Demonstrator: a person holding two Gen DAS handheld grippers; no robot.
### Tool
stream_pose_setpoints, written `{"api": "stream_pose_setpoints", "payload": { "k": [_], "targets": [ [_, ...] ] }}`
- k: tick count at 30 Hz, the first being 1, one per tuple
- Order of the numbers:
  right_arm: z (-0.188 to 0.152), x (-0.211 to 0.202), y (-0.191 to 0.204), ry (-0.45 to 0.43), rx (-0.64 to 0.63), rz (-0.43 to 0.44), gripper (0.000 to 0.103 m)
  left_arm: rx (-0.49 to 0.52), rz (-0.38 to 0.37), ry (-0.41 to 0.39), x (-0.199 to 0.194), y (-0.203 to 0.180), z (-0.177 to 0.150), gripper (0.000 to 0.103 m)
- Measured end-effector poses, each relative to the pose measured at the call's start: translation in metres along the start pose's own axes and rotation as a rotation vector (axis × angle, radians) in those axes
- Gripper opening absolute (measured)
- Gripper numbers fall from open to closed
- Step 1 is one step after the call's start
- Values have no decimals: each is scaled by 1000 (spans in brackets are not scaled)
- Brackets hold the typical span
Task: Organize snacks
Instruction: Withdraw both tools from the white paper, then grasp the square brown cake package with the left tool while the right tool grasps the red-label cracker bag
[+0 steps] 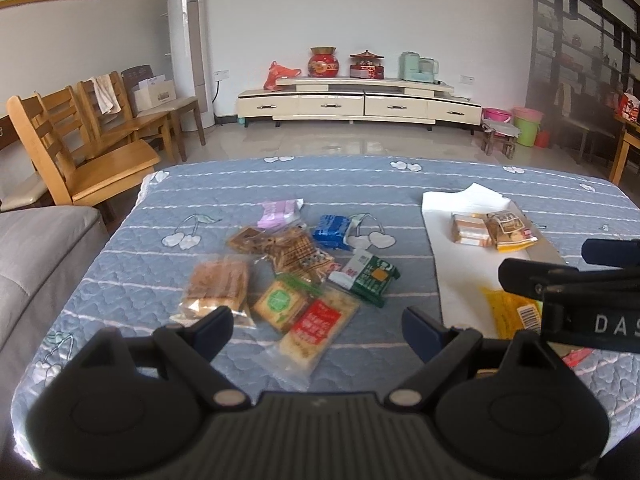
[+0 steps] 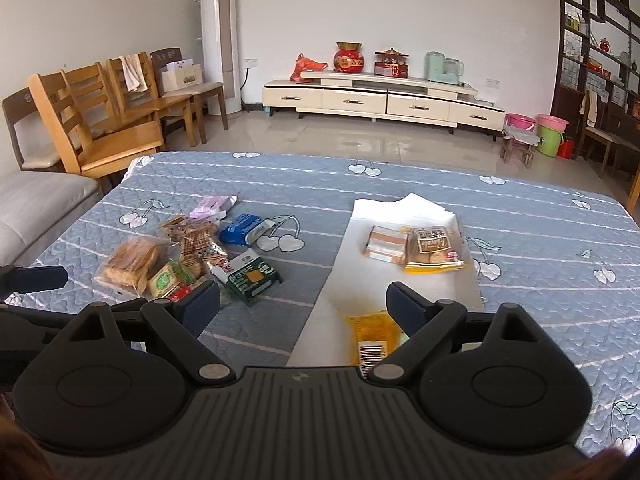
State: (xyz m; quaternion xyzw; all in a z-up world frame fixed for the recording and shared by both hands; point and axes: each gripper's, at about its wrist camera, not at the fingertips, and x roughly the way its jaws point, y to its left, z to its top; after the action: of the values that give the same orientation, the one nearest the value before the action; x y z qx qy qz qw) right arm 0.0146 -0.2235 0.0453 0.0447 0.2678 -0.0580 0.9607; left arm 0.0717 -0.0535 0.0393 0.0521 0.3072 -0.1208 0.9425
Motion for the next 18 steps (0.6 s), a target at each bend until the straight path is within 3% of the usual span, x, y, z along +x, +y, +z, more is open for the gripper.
{"api": "stream_pose_setpoints", "payload": {
  "k": [18],
  "targets": [
    [-7,20,15,41,-21,61,103,-27,32,30,10,25,-16,91]
  ]
}}
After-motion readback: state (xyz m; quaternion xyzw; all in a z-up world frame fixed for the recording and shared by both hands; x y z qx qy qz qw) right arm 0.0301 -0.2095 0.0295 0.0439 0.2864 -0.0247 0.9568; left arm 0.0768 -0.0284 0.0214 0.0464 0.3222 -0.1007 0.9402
